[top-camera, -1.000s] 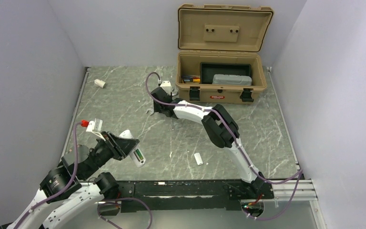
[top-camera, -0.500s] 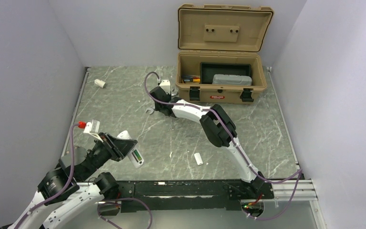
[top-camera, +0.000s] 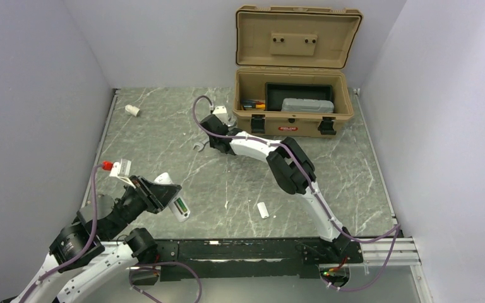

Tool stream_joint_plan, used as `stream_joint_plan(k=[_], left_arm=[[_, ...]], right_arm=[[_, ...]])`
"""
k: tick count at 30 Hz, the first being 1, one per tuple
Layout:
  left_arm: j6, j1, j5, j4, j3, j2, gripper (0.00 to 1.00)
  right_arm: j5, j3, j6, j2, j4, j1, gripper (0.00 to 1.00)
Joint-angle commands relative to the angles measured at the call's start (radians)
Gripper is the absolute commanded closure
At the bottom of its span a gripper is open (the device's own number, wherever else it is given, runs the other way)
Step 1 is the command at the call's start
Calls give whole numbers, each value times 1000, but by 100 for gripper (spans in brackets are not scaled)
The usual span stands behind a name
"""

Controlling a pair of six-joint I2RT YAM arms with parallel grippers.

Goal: Load the batteries into the remote control

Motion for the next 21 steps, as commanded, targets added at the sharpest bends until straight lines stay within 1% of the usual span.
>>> stream_joint_plan(k=[1,3,6,9,15,17,21], left_arm=[[1,1,-3,26,22,-21,100],[-1,2,-1,26,20,-25,100],[-4,2,1,26,14,-31,100],[-11,2,6,29,2,-38,100],[-23,2,19,43,-23,-36,100],[-24,2,22,54,-31,-34,100],[-28,2,34,72,-43,-20,100]], right_arm=[[-60,-113,-34,-84,-32,0,78],[-71,-175,-49,-118,-19,-2,79],[-112,-269,-74,-176,5,-1,89],[-172,-379,-94,-252,31,0,94],[-292,-673,-167,-474,120,38,100],[-346,-779,-198,-553,155,56,100],[-393,-992,-216,-750,213,115,100]])
